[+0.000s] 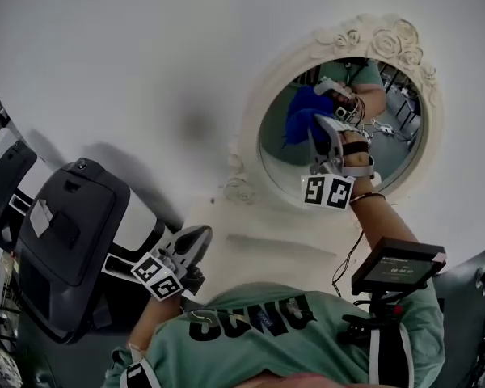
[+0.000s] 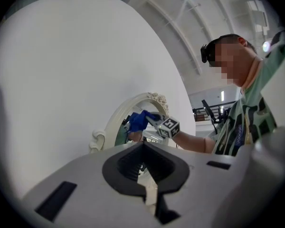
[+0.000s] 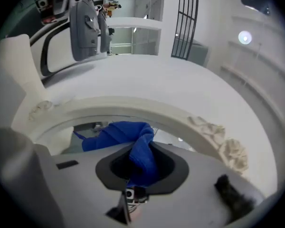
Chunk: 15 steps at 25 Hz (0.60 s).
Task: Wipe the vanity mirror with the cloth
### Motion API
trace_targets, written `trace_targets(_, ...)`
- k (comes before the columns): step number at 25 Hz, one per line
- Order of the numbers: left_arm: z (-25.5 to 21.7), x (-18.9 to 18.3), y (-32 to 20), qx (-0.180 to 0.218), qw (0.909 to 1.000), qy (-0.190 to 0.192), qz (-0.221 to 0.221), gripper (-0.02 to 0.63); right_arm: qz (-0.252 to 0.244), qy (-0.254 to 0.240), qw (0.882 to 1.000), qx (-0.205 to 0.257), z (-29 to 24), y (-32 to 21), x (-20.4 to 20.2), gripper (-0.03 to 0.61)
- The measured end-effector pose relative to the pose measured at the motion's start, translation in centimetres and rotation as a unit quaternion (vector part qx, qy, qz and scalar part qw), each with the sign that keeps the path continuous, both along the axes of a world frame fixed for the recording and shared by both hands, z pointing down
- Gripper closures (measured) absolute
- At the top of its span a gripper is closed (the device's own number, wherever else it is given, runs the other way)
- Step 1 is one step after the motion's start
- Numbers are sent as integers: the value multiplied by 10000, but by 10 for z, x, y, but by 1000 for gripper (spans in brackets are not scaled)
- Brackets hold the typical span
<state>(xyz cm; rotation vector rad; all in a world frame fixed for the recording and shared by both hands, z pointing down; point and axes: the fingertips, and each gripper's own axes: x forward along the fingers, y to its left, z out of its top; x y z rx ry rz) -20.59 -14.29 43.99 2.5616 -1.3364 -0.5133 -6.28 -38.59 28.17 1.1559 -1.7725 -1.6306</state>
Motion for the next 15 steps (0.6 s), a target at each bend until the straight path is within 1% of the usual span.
trace_targets(3, -4, 3, -1, 94, 9999, 29, 43, 604, 256, -264, 9974, 618, -77, -4, 16, 526)
trace_targets(6, -6, 4, -1, 135, 9999, 36, 60, 604, 542, -344, 9936, 928, -118, -13, 25, 526)
trace_targets(9, -6, 0, 1, 141, 9999, 53, 20, 604, 741, -370, 9920, 953, -133, -25, 27, 526)
trace_targets(15, -9, -5, 0, 117, 9999, 46, -32, 604, 915, -263, 9898, 1059, -132, -32, 25, 526)
